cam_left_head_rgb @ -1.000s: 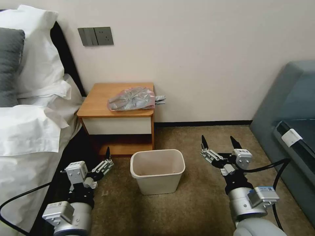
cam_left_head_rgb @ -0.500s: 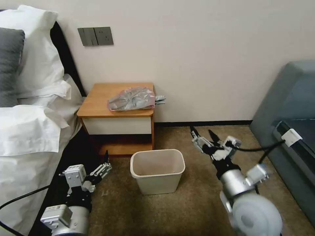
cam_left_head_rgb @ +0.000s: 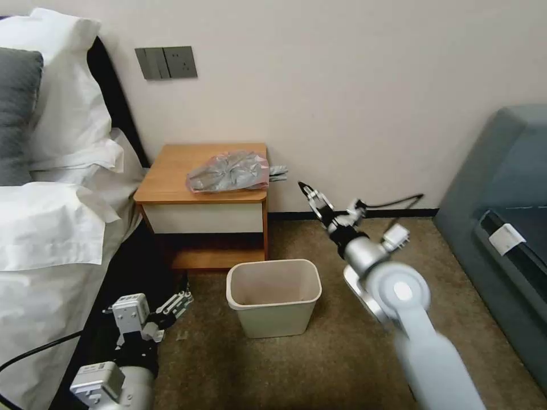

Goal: Pick up the garbage bag from the table and place it over the trash can.

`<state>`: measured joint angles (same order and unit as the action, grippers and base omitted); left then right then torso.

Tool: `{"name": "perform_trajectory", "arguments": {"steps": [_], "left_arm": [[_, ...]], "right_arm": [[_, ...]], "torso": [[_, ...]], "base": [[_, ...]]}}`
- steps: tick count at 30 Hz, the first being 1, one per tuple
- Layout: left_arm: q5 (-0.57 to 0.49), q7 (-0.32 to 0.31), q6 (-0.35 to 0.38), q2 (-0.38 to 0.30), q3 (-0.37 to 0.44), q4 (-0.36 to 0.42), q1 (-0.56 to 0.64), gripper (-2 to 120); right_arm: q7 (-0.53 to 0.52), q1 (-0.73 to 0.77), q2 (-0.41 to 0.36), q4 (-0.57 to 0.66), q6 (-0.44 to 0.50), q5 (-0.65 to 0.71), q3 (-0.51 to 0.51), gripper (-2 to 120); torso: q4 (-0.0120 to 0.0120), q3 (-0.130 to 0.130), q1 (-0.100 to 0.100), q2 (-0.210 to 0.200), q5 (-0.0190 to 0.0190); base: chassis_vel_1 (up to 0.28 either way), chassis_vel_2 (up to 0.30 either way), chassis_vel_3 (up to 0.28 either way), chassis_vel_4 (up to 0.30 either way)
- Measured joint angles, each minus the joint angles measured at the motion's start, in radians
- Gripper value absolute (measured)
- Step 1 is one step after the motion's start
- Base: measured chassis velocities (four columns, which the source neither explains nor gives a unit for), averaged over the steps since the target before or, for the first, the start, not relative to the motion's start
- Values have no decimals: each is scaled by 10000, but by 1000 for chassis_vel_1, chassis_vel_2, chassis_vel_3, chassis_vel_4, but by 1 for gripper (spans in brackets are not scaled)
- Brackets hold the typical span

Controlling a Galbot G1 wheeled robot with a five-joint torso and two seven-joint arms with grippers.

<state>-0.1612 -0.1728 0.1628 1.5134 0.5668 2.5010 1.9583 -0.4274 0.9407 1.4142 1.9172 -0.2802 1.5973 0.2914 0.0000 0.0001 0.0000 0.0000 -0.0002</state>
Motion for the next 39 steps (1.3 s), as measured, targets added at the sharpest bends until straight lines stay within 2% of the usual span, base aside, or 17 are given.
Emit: {"name": "perform_trajectory", "arguments": {"steps": [5,9,13,20,27,31,32,39], "left_arm": [[12,-1,-11,32,7,-4,81,100],[58,-20,-110,55,11,-5,146,100],[64,-22,-114,77,12,-7,158,100],[90,-63,-127,112,29,-9,190,100],[105,-65,-138,165,17,-9,208,100],[130,-109,-142,197,12,-9,239,100],[130,-109,-142,197,12,-9,239,100],[142,-126,-154,251,4,-9,257,100]], "right_arm": [[-209,-799,504,-1117,174,591,67,100],[6,-1502,970,-2370,218,292,158,100],[244,-1896,1180,-3095,200,-68,148,100],[1186,-2747,1665,-4981,191,-965,104,100],[1591,-3148,1885,-5765,247,-1153,117,100],[2051,-3424,1934,-6360,471,-1520,-20,87],[2051,-3424,1934,-6360,471,-1520,-20,87],[2115,-3526,1936,-6523,544,-1607,-76,59]], "torso": [[0,0,1,0,0],[-1,0,1,0,0],[0,0,0,0,2],[0,0,1,0,1],[-1,-1,1,0,1],[0,0,1,0,1],[0,0,1,0,1],[0,-1,1,0,2]], "base": [[0,0,0,0],[0,0,0,0],[0,0,0,0],[0,0,0,0],[0,0,0,0],[0,0,0,0],[0,0,0,0],[0,0,0,0]]}}
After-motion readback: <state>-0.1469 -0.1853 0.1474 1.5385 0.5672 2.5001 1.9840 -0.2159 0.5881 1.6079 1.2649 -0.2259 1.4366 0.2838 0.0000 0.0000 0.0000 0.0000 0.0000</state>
